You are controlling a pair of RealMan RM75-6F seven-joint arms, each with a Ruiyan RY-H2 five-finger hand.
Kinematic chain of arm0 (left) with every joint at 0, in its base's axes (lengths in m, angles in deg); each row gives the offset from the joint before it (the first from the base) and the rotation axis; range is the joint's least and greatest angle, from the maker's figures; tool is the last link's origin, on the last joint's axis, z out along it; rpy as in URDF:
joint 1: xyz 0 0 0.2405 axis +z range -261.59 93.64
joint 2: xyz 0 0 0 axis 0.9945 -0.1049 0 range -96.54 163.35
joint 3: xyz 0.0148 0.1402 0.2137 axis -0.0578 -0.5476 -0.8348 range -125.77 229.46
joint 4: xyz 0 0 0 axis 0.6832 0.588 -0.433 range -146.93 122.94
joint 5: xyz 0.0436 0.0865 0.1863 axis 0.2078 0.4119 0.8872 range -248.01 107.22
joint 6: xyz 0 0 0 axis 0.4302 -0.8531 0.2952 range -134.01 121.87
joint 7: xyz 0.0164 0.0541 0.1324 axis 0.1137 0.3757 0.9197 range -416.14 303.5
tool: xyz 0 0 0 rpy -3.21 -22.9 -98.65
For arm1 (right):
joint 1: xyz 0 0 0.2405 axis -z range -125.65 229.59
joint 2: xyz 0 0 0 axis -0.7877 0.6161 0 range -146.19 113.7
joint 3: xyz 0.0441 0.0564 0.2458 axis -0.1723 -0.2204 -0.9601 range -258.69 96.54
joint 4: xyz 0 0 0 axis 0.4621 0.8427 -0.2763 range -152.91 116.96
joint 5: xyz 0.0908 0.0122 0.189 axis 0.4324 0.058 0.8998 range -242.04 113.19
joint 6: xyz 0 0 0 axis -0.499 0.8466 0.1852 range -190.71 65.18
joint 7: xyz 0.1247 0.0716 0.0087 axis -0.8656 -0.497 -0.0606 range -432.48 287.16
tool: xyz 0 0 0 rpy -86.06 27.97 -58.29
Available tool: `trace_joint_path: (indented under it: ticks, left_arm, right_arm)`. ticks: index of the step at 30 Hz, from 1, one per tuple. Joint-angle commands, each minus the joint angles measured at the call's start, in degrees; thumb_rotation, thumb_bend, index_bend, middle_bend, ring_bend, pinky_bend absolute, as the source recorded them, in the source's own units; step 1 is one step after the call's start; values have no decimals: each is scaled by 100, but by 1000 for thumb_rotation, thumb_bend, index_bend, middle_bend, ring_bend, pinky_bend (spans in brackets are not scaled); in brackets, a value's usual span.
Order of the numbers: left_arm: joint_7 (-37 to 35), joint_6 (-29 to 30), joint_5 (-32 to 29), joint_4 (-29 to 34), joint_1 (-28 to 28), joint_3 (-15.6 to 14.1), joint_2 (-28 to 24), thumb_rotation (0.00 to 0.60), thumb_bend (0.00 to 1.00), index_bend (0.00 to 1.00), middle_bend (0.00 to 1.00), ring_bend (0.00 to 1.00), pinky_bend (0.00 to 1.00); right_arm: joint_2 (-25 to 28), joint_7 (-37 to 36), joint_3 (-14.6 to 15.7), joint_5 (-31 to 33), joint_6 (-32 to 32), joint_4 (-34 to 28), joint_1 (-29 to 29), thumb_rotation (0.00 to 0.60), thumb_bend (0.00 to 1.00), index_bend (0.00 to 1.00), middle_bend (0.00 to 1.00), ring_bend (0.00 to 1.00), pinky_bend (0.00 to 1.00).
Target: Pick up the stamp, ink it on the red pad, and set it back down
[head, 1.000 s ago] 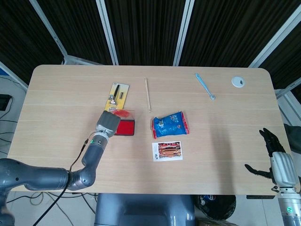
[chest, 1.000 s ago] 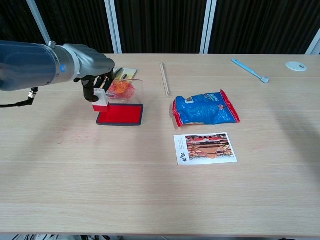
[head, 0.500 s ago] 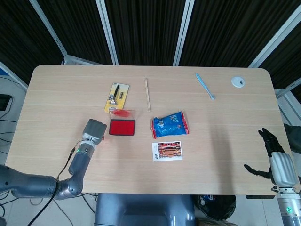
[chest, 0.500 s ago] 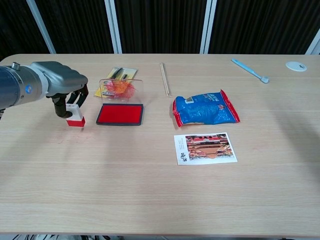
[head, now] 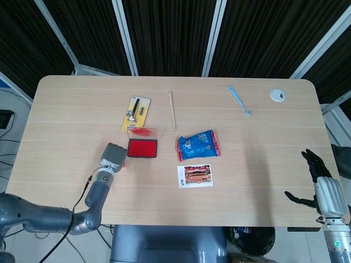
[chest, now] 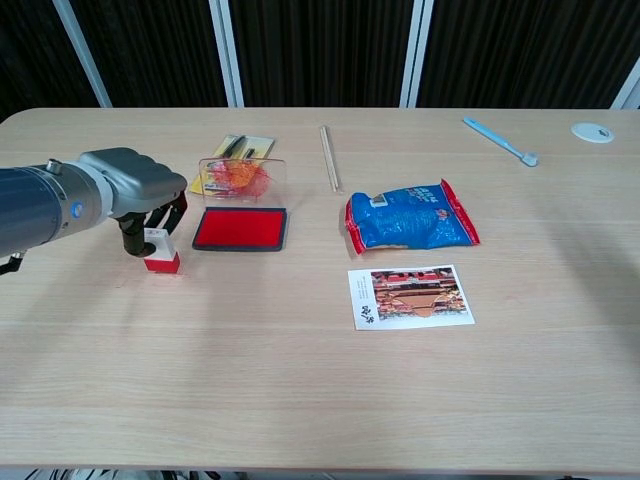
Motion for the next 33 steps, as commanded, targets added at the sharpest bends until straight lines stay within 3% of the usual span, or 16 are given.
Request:
trace_joint_path:
  ticks: [1, 15, 33]
  left_arm:
    - [49, 15, -13, -25, 7, 5, 38, 600, 442, 640, 665, 479, 539]
    - [256, 95, -58, -142, 63, 38, 199, 600, 403, 606, 632, 460, 523]
    - [518, 204, -125, -191, 121, 130, 269, 600, 316, 496, 497, 392, 480]
  right_arm:
    - [-5, -10, -4, -7, 12, 6, 1, 600, 118, 0, 0, 0, 185]
    - [-19, -63, -17, -27, 62, 26, 10, 600, 120, 0, 0, 0, 185]
    - [-23, -53, -11, -38, 69, 33, 13, 600, 124, 0, 0, 0, 186]
